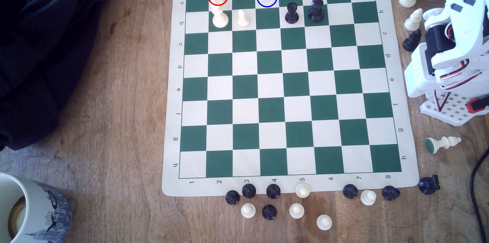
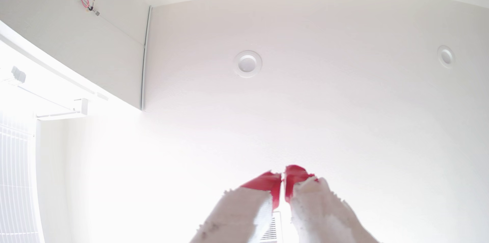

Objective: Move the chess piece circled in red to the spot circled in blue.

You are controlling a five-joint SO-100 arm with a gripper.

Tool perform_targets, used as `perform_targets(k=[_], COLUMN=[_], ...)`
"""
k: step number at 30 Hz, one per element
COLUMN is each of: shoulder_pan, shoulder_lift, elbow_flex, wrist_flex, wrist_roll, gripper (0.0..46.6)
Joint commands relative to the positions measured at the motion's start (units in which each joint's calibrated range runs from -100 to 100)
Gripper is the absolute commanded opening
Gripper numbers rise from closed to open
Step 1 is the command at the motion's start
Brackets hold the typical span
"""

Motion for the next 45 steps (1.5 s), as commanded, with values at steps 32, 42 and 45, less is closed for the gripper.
perform_targets(k=[32, 42, 45], shoulder_pan=[21.2, 21.3, 21.5], shoulder_lift=[40.0, 65.0, 73.8], elbow_flex=[-49.8, -80.1, -94.4], wrist_flex=[107.2, 133.4, 144.7], wrist_roll=[3.3, -2.9, -4.4], gripper=[0.2, 0.2, 0.2])
